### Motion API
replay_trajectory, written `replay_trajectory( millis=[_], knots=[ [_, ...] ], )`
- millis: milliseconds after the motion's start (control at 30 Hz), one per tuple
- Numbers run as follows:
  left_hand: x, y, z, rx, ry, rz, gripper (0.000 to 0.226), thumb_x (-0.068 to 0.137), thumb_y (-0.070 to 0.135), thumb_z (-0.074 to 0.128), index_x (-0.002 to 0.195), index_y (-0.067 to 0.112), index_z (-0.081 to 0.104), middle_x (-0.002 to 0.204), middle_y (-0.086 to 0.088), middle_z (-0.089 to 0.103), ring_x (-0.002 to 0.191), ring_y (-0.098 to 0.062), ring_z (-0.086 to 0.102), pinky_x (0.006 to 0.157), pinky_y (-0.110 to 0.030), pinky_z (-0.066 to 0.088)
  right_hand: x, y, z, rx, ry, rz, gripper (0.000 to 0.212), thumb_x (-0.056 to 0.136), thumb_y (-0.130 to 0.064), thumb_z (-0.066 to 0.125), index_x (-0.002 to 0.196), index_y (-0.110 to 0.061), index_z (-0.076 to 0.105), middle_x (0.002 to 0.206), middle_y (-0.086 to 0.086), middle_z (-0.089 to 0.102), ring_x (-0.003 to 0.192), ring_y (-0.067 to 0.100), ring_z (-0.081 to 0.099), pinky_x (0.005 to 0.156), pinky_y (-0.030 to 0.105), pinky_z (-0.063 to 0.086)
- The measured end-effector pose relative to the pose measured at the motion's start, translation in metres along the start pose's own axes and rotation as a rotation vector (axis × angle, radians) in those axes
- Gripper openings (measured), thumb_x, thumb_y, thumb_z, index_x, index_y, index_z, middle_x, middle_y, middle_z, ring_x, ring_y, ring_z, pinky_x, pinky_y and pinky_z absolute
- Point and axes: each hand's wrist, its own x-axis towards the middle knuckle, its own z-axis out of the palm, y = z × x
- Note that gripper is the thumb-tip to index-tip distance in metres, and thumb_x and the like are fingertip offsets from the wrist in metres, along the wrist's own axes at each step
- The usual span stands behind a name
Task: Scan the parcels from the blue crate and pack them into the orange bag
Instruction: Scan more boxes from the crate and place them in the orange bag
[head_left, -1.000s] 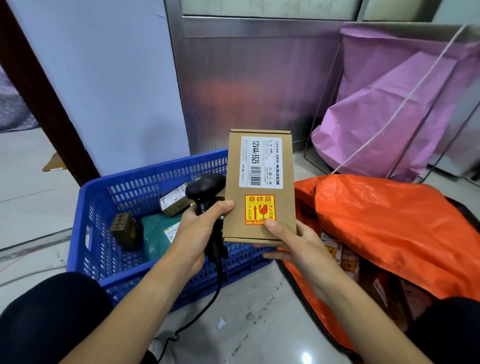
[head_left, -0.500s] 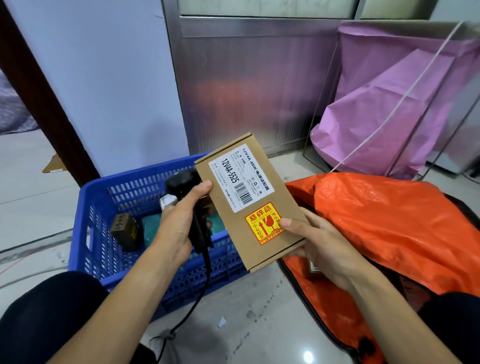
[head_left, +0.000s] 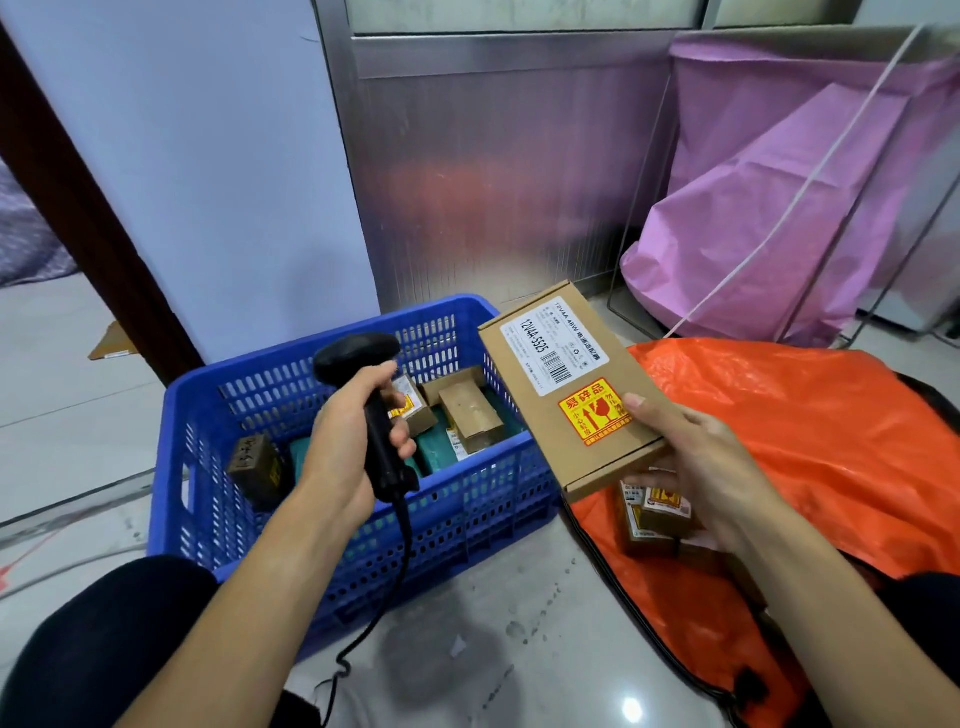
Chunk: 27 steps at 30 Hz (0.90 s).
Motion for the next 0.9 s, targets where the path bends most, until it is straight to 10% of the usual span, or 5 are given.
replay_trajectory(
  millis=[267, 900],
  knots=[
    [-0.003, 0.006, -0.008, 0.116, -0.229, -0.029, 0.034, 0.098, 0.036, 0.061, 0.122, 0.013, 0.072, 0.072, -0.003, 0.053, 0.052, -0.014, 0.039, 0.054, -0.028, 0.040, 0.001, 0.001, 0.001, -0.068, 0.033, -0.024, 0.037, 0.088, -0.041, 0.073, 0.113, -0.013, 0.071, 0.097, 0.009, 0.080, 0.087, 0.027, 0.077, 0.079, 0.043, 0.063],
    [-0.012, -0.001, 0.000, 0.435, -0.339, -0.192, 0.033, 0.071, 0.033, 0.081, 0.063, 0.015, 0.054, 0.057, -0.003, 0.037, 0.040, -0.017, 0.031, 0.043, -0.025, 0.030, -0.004, 0.001, 0.003, -0.092, 0.020, -0.046, 0.033, 0.090, -0.042, 0.072, 0.112, -0.017, 0.070, 0.095, 0.004, 0.080, 0.087, 0.021, 0.077, 0.071, 0.037, 0.061]
  ],
)
